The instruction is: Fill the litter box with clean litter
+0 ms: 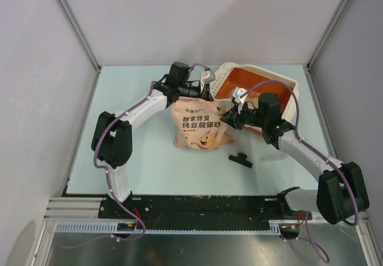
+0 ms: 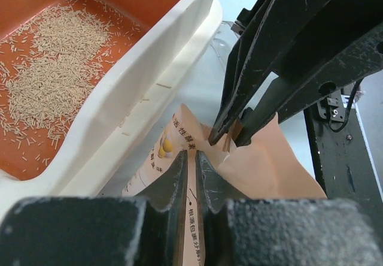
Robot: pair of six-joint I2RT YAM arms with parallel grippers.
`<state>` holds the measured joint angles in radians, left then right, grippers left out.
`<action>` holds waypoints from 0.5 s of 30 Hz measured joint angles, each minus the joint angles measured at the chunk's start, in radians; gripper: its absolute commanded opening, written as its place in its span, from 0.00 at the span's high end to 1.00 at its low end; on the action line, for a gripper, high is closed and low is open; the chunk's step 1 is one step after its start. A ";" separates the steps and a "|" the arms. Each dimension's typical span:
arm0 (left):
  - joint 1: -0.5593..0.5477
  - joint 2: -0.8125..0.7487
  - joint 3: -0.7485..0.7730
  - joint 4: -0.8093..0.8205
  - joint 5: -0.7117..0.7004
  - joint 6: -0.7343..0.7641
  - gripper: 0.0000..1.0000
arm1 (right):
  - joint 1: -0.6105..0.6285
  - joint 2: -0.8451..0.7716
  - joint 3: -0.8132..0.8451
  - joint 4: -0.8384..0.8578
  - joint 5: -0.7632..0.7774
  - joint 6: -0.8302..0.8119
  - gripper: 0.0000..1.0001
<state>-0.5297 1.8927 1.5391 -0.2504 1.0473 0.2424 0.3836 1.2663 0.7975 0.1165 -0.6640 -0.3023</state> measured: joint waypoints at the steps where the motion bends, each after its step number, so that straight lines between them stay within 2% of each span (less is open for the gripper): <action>1: 0.002 0.000 0.000 0.001 0.000 -0.002 0.87 | -0.002 -0.001 0.000 -0.001 0.000 -0.006 0.70; 8: 0.009 0.000 0.000 0.002 0.000 -0.019 0.87 | 0.014 -0.023 0.000 -0.019 0.018 -0.077 0.47; 15: 0.009 0.000 -0.006 0.006 0.002 -0.035 0.88 | 0.034 -0.029 0.000 -0.013 0.077 -0.100 0.38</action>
<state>-0.5205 1.8927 1.5330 -0.2443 1.0489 0.2077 0.4179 1.2377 0.7975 0.1036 -0.5873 -0.4026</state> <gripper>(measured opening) 0.124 0.596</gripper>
